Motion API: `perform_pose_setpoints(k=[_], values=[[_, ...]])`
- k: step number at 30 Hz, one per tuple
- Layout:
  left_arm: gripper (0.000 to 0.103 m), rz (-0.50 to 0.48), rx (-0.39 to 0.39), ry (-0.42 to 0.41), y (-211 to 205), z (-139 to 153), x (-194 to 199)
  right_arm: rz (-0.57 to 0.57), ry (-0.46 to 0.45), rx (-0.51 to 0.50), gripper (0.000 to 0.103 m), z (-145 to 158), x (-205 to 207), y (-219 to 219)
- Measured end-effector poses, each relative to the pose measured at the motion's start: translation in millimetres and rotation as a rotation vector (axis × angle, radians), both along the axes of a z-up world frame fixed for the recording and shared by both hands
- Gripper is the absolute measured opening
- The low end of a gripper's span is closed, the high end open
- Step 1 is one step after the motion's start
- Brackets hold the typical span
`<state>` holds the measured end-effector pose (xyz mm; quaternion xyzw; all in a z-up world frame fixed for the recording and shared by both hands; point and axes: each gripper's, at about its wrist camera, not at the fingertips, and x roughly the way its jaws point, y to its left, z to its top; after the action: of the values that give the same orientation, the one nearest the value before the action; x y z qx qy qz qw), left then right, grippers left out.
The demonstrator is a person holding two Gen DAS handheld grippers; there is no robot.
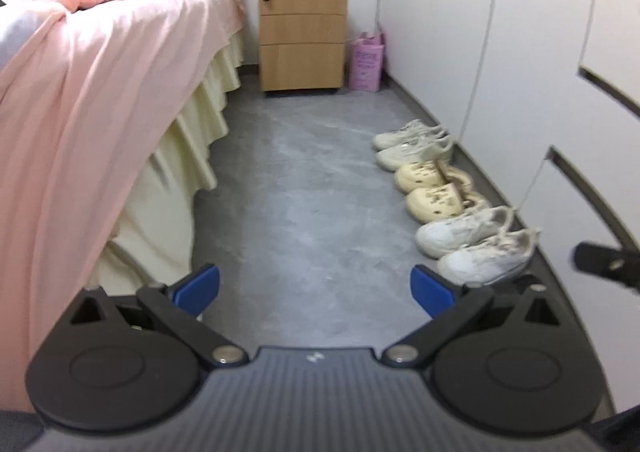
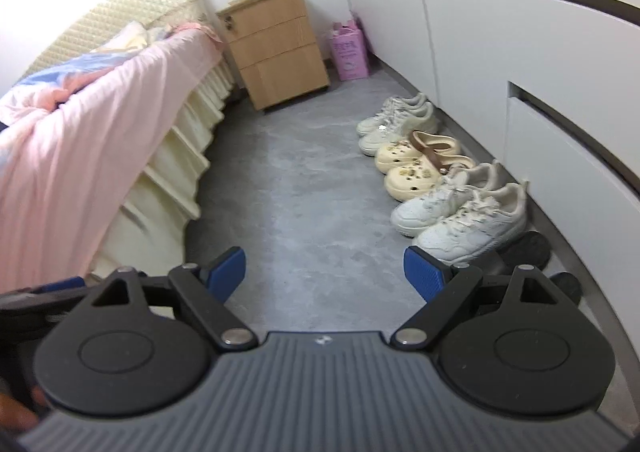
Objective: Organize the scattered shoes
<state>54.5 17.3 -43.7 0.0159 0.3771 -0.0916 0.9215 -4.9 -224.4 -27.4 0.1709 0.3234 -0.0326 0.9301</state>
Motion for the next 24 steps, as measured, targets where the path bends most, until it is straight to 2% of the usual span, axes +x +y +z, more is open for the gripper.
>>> perform_pose_setpoints(k=[3, 10, 24], values=[[0.103, -0.005, -0.06, 0.032, 0.9, -1.8, 2.1, 0.017, -0.013, -0.023, 0.088, 2.1, -2.8, 5.3], [0.103, -0.041, -0.056, 0.059, -1.7, -8.4, 1.7, 0.014, 0.013, -0.002, 0.088, -4.7, -0.3, 9.0], [0.103, -0.057, -0.038, 0.056, -6.8, -15.0, -2.4, -0.006, 0.04, 0.004, 0.088, -12.7, 0.0, 8.8]])
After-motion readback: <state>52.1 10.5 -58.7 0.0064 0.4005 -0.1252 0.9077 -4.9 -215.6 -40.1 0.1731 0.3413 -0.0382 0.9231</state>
